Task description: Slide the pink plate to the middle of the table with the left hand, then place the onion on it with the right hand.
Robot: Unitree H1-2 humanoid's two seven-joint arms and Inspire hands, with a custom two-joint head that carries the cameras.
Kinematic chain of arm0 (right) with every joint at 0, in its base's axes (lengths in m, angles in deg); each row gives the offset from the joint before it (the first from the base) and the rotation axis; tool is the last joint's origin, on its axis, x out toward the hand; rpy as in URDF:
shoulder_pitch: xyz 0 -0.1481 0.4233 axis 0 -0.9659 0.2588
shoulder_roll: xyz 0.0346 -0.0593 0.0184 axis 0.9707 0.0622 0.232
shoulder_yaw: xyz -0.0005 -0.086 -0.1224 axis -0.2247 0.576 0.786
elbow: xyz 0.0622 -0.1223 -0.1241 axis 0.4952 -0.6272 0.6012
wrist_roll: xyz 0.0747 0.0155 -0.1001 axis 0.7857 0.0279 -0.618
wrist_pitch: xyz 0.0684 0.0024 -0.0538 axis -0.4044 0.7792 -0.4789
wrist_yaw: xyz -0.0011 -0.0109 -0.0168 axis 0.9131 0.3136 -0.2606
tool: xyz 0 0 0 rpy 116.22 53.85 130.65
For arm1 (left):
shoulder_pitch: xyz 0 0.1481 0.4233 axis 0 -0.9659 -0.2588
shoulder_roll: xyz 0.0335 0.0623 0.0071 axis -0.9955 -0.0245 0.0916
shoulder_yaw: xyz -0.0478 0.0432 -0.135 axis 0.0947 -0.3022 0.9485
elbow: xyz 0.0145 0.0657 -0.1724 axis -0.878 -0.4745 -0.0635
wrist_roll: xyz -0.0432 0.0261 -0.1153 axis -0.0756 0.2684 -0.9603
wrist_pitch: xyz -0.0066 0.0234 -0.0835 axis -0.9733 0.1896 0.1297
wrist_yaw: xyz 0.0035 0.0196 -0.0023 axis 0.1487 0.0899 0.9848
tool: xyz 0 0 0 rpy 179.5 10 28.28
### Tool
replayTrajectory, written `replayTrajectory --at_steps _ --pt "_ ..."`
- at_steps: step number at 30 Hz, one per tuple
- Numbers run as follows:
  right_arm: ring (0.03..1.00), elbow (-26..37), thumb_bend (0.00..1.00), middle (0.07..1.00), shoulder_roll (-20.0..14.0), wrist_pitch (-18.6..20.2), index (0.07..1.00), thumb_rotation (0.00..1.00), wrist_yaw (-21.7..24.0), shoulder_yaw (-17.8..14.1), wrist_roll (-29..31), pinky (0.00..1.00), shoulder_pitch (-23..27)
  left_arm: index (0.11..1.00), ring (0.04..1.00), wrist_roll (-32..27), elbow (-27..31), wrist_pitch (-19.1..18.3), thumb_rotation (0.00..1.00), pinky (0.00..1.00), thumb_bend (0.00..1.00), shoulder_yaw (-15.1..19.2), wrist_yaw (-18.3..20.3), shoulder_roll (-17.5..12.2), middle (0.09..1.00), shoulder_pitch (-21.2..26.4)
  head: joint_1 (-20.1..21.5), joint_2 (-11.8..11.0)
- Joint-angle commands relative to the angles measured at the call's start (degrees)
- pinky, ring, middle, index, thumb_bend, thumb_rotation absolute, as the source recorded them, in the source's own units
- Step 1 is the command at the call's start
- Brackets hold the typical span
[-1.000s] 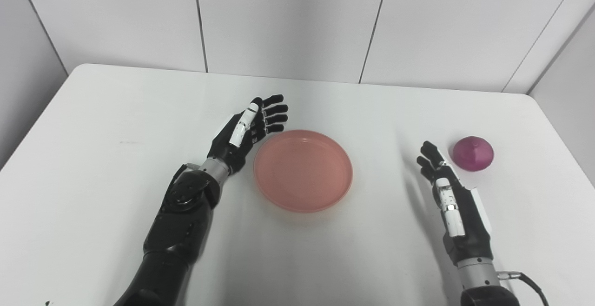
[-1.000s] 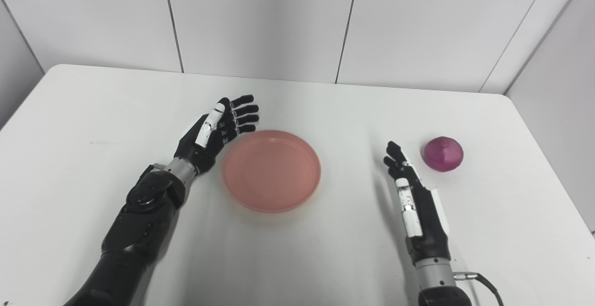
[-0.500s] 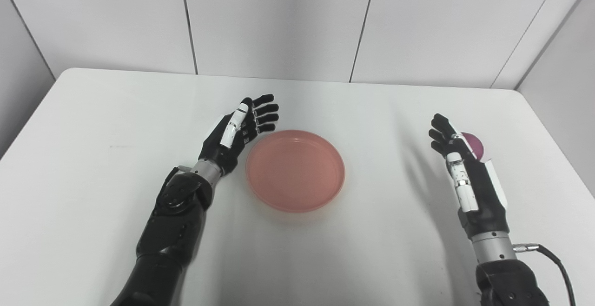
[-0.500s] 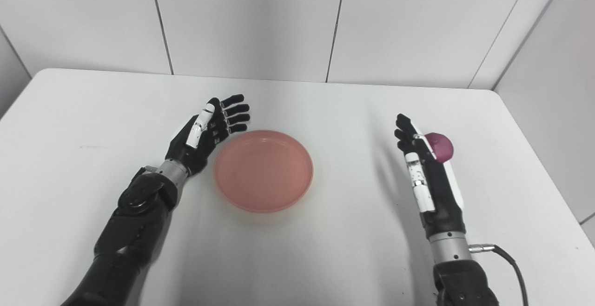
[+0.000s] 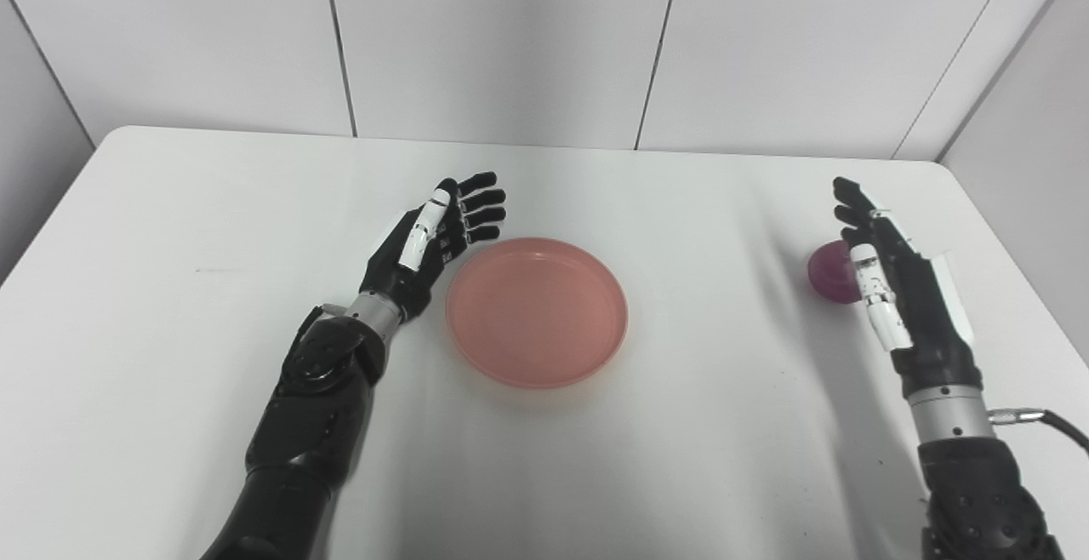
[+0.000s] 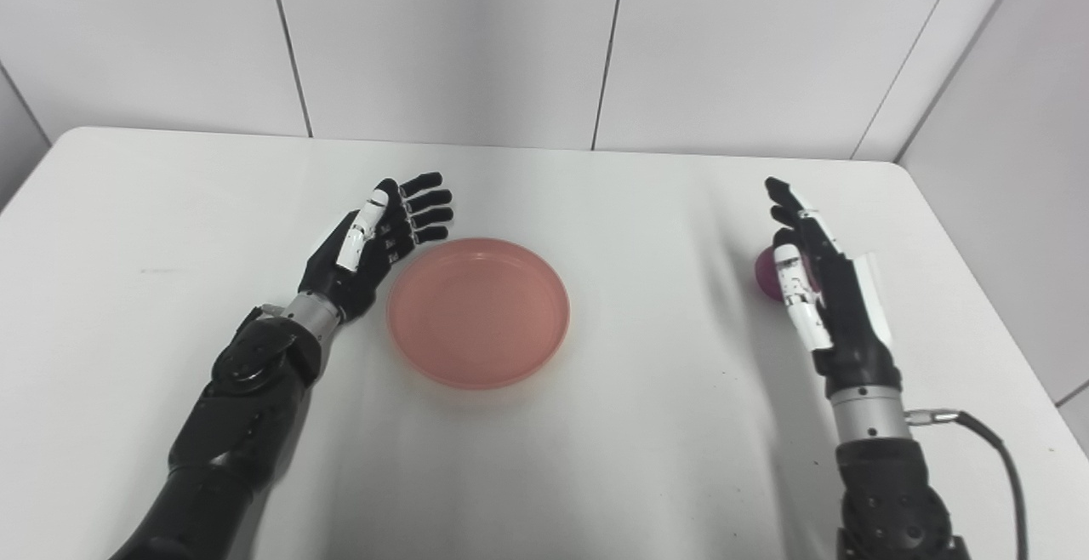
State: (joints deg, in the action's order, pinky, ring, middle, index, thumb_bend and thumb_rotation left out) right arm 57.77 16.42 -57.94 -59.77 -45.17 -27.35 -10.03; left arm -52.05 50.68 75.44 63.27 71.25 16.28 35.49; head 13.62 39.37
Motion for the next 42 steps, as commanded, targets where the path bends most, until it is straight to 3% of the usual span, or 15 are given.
replayTrajectory --at_steps 1,8,12,19,24,27,32,36,42 --pt "0.881 0.5 0.39 0.889 -1.6 -0.5 0.888 1.0 -1.3 -1.0 -0.9 0.84 2.1 0.789 0.811 -0.5 -0.8 -1.8 1.0 0.8 0.41 0.2 -0.3 -0.3 0.815 0.1 0.0 0.1" --pt "0.859 -0.1 0.38 0.882 -3.6 1.6 0.886 1.0 -1.3 -1.3 -6.1 0.83 3.4 0.794 0.815 -0.5 -2.2 -0.7 1.0 0.8 0.41 0.3 0.4 -0.7 0.816 0.5 0.6 0.0" --pt "0.854 -0.5 0.36 0.877 -4.9 2.5 0.886 0.92 -0.9 -1.0 -8.4 0.8 4.2 0.791 0.814 -0.7 -3.0 -0.6 1.0 0.8 0.41 0.6 0.7 -0.7 0.816 0.9 0.9 -0.1" --pt "0.831 -0.7 0.46 0.861 -6.3 6.9 0.864 0.66 -0.1 -0.5 -12.0 0.75 5.5 0.794 0.817 -0.5 -3.1 -0.5 1.0 0.8 0.41 0.6 0.9 -0.6 0.817 1.0 1.2 -0.3" --pt "0.819 0.3 0.68 0.841 -7.0 11.4 0.84 0.38 1.3 0.5 -16.1 0.73 6.3 0.792 0.815 -0.7 -3.5 -0.1 1.0 0.8 0.41 0.8 1.0 -0.6 0.814 1.2 1.5 -0.4" --pt "0.814 0.5 0.75 0.838 -7.4 13.0 0.837 0.3 2.2 0.8 -17.2 0.72 6.6 0.794 0.814 -0.7 -4.1 0.4 1.0 0.8 0.42 0.8 1.3 -0.7 0.816 1.2 1.7 -0.3" --pt "0.811 -0.9 0.82 0.835 -8.7 13.4 0.838 0.24 3.0 1.2 -18.2 0.71 7.1 0.793 0.815 -0.9 -3.9 0.3 1.0 0.8 0.41 1.0 1.3 -0.7 0.814 1.1 1.8 -0.3" --pt "0.803 -1.3 0.86 0.837 -9.6 14.6 0.842 0.27 4.1 2.2 -19.6 0.71 7.5 0.791 0.811 -0.7 -3.2 -0.3 1.0 0.79 0.41 1.0 0.9 -0.6 0.814 0.9 1.8 -0.3" --pt "0.799 -3.6 0.94 0.832 -9.7 13.0 0.833 0.27 3.5 2.2 -19.1 0.71 7.8 0.795 0.816 -0.9 -4.1 0.2 1.0 0.8 0.41 1.1 1.3 -0.7 0.817 1.1 2.0 -0.4"
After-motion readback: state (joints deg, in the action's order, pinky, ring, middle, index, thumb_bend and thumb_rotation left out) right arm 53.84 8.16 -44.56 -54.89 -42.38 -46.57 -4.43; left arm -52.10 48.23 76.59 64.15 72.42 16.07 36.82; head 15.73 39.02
